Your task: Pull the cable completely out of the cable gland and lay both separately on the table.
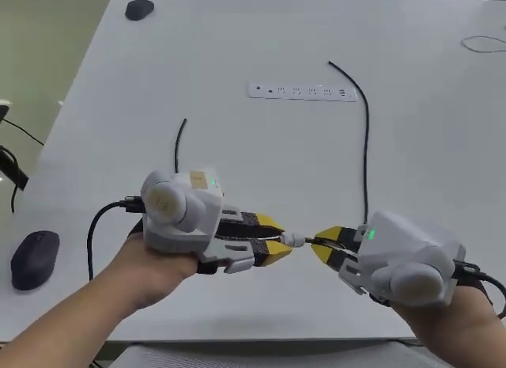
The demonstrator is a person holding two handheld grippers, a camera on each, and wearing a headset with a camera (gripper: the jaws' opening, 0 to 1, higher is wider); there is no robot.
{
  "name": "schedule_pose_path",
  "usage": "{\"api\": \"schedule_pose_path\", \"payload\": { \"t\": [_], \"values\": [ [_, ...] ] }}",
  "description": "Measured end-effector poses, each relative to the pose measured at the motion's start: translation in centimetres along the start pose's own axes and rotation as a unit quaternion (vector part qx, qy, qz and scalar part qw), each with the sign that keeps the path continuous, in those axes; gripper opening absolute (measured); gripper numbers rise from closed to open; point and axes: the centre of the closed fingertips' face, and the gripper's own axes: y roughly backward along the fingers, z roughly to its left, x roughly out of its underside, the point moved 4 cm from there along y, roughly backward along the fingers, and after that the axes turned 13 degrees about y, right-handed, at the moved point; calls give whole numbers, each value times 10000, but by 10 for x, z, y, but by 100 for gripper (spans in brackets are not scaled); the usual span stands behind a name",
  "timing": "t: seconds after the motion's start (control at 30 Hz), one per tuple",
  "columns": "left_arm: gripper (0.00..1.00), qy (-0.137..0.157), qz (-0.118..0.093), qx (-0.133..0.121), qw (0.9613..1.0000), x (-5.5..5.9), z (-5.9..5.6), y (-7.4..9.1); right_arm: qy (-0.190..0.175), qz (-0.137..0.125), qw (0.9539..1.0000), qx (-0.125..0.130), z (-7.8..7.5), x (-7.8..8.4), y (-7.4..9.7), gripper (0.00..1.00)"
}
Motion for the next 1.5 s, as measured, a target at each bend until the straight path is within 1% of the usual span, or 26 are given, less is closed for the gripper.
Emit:
{"api": "schedule_pose_path", "payload": {
  "t": [0.07, 0.13, 0.33, 0.43, 0.47, 0.5, 0.53, 0.57, 0.6, 0.67, 0.7, 0.73, 0.77, 0.83, 0.9, 0.93, 1.03, 1.1, 1.17, 1.2, 1.33, 1.4, 1.5],
  "values": [
    [15, 6, -14, -11, 10000, -1, 1, 1, -96, 47, 9999, 41, -2, 4, 0, 0],
    [15, 8, -38, -26, 10000, -2, 2, 1, -306, 83, 9994, 118, -5, 8, 1, 0],
    [15, 28, -96, -33, 9999, -2, 2, 5, -562, 249, 9978, 239, -9, 26, 0, 0],
    [15, 43, -113, -51, 9999, 0, 2, 6, -847, 329, 9954, 300, -9, 37, -1, 0],
    [15, 52, -115, -50, 9999, 0, 2, 6, -898, 337, 9949, 313, -9, 39, -2, 0],
    [15, 76, -131, -53, 9999, 1, 2, 6, -1035, 363, 9933, 351, -10, 45, -2, 0],
    [15, 84, -133, -53, 9999, 1, 2, 6, -1080, 368, 9928, 361, -10, 47, -3, 0],
    [15, 93, -142, -59, 9998, 1, 1, 6, -1254, 385, 9905, 405, -10, 52, -4, 0],
    [15, 102, -149, -63, 9998, 2, 1, 6, -1339, 393, 9893, 425, -10, 55, -5, 0],
    [15, 111, -154, -66, 9998, 3, -1, 7, -1590, 444, 9852, 473, -9, 62, -6, 0],
    [15, 117, -159, -89, 9998, 3, -1, 7, -1875, 517, 9795, 516, -9, 70, -8, 0],
    [15, 119, -161, -90, 9998, 4, -1, 7, -2011, 550, 9764, 556, -9, 73, -8, 0],
    [15, 143, -168, -88, 9997, 4, -1, 7, -2214, 571, 9718, 574, -9, 78, -9, 0],
    [15, 167, -177, -92, 9997, 4, -1, 8, -2451, 637, 9656, 586, -8, 87, -10, 0],
    [15, 177, -186, -117, 9996, 4, -1, 8, -2475, 660, 9650, 559, -7, 90, -11, 0],
    [15, 189, -192, -120, 9996, 4, -1, 9, -2460, 605, 9658, 558, -6, 88, -10, 0],
    [15, 186, -170, -125, 9996, 4, 0, 9, -2395, 622, 9676, 510, -3, 87, -10, 0],
    [15, 195, -163, -130, 9996, 4, 0, 9, -2443, 604, 9664, 530, -3, 87, -9, 1],
    [15, 211, -153, -128, 9996, 4, 0, 9, -2581, 601, 9629, 511, -1, 88, -9, 1],
    [15, 188, -149, -138, 9996, 4, 0, 9, -2620, 590, 9619, 514, -1, 88, -8, 1],
    [15, 178, -120, -164, 9996, 5, 1, 9, -2596, 557, 9627, 524, 0, 88, -8, 2],
    [15, 163, -122, -182, 9996, 5, 2, 9, -2531, 548, 9646, 504, 0, 88, -7, 2],
    [15, 167, -132, -188, 9996, 4, 2, 10, -2494, 568, 9656, 464, 1, 85, -4, 3]
  ]
}}
